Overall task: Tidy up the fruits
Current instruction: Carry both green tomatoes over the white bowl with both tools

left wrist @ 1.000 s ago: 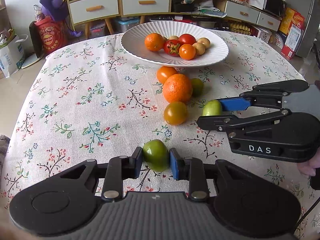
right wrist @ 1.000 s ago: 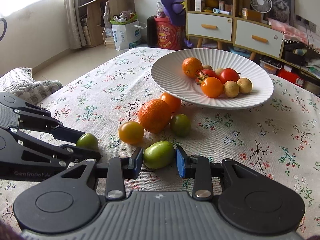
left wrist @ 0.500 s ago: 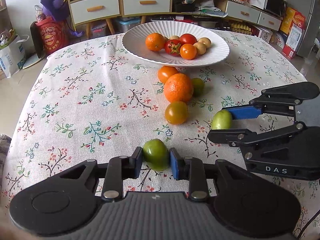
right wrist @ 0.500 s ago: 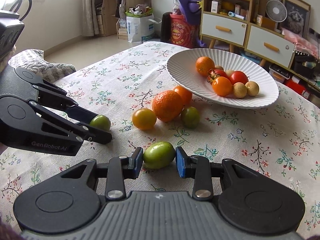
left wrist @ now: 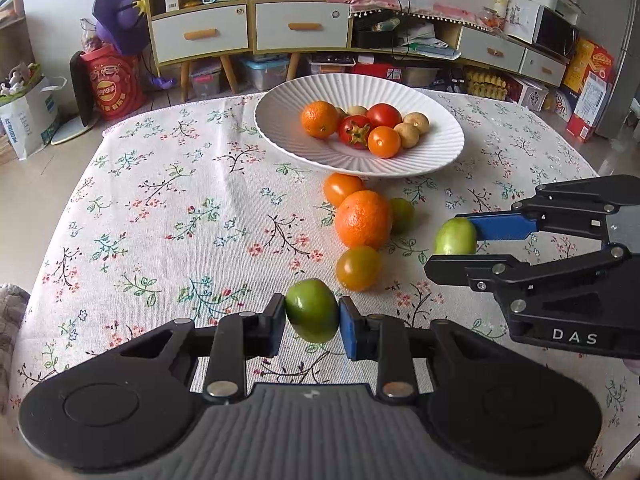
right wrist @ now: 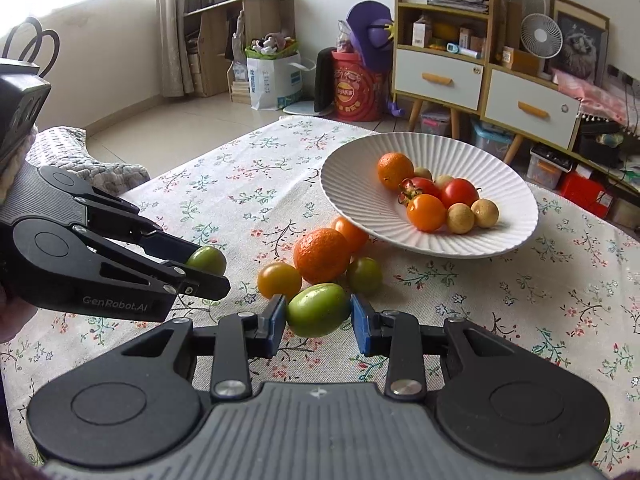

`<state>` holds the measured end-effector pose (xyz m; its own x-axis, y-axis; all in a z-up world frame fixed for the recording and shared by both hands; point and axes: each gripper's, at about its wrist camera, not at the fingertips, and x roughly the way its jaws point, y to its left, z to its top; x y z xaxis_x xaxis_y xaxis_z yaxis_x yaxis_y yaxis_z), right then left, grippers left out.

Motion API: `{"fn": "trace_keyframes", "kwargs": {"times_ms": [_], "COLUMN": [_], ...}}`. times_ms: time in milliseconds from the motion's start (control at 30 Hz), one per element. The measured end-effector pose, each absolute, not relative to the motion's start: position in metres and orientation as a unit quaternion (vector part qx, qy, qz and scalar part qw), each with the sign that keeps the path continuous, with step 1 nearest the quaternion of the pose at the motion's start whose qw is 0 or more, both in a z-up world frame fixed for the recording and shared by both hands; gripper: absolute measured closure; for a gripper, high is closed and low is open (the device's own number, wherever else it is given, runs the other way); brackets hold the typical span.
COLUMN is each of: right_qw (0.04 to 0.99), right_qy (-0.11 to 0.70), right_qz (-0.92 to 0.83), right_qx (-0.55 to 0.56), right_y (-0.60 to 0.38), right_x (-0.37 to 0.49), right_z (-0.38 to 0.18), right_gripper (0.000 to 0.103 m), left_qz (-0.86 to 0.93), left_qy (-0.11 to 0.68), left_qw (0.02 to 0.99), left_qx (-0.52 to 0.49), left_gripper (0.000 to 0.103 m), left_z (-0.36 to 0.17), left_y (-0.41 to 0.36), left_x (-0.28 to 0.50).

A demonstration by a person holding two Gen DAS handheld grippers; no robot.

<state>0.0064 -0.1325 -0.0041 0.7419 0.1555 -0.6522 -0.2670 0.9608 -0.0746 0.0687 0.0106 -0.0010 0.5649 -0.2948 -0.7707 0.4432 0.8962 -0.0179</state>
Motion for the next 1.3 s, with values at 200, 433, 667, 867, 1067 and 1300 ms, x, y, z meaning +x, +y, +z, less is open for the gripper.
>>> {"fn": "trace_keyframes", "kwargs": {"times_ms": [200,433,667,867,1067,1300], "right_qw": [0.938,0.946,0.953,0.954,0.952,0.948], "right_qy": [0.325,0.311,0.3,0.299,0.303,0.315], "right_qz": [0.101,0.072,0.036,0.02,0.015,0.019], "right_qx": [-0.074,-0.057,-0.031,-0.03,-0.033,-0.037], "right_y": [-0.142,-0.161,-0.18,-0.189,-0.194,-0.195], "right_x": [0.015,0.03,0.045,0.051,0.057,0.061], "right_z": [0.006,0.014,0.017,0.015,0.01,0.002], "right_gripper": [0.071,0.071,0.071,0.071,0.071,0.071], "left_qz": [-0.21,-0.211,-0.224,-0.234,-0.235,-0.231], "left_qy": [0.39,0.355,0.339,0.333,0.344,0.359], "left_qw": [0.894,0.909,0.913,0.912,0.909,0.903], "left_qx": [0.073,0.057,0.046,0.053,0.028,0.034], "left_gripper": [0.08,0.08,0.08,0.08,0.08,0.08], "left_z": [0.01,0.021,0.025,0.016,0.009,0.0], "left_y": [0.005,-0.006,-0.025,-0.037,-0.043,-0.054], "left_x": [0.084,0.103,0.122,0.139,0.156,0.162]}}
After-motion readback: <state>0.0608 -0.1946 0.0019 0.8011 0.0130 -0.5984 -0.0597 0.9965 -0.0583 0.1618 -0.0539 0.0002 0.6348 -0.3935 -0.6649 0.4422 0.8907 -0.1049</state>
